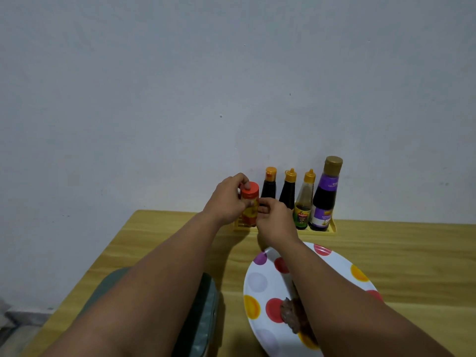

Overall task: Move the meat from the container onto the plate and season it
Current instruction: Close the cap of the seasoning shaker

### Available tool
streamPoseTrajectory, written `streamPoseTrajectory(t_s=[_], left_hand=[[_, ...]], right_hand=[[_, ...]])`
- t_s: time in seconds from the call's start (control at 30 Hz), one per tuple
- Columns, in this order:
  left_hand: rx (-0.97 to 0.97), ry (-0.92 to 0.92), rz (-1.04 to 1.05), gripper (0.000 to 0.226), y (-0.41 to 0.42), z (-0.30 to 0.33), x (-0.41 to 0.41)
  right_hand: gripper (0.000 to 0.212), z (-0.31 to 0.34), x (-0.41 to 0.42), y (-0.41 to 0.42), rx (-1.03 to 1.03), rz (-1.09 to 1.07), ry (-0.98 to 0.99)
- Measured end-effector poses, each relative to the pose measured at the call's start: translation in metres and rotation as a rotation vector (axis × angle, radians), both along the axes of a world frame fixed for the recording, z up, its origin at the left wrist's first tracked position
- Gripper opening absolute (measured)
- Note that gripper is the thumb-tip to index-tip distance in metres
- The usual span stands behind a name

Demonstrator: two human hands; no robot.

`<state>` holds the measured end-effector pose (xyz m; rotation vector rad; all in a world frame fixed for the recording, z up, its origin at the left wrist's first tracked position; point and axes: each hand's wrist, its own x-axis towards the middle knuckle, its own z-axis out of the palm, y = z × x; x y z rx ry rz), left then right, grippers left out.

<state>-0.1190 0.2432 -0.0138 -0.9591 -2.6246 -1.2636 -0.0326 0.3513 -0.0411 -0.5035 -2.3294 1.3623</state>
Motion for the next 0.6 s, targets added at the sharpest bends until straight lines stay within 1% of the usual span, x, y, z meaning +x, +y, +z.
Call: streamPoseTrajectory(t_s=[0.47,0.6], left_hand=[[0.022,-0.033,0.016,0.033,0.004,-0.011,-0.004],[-0.014,-0.014,0.028,0.035,0.007,-0.009,0.002]], right_hand=[[0.046,-0.009,-0.002,0.002,-0.04,0.037,-0.026],[0.047,-0.007,0.003,0.005,-0.017,0.037,-0.029]])
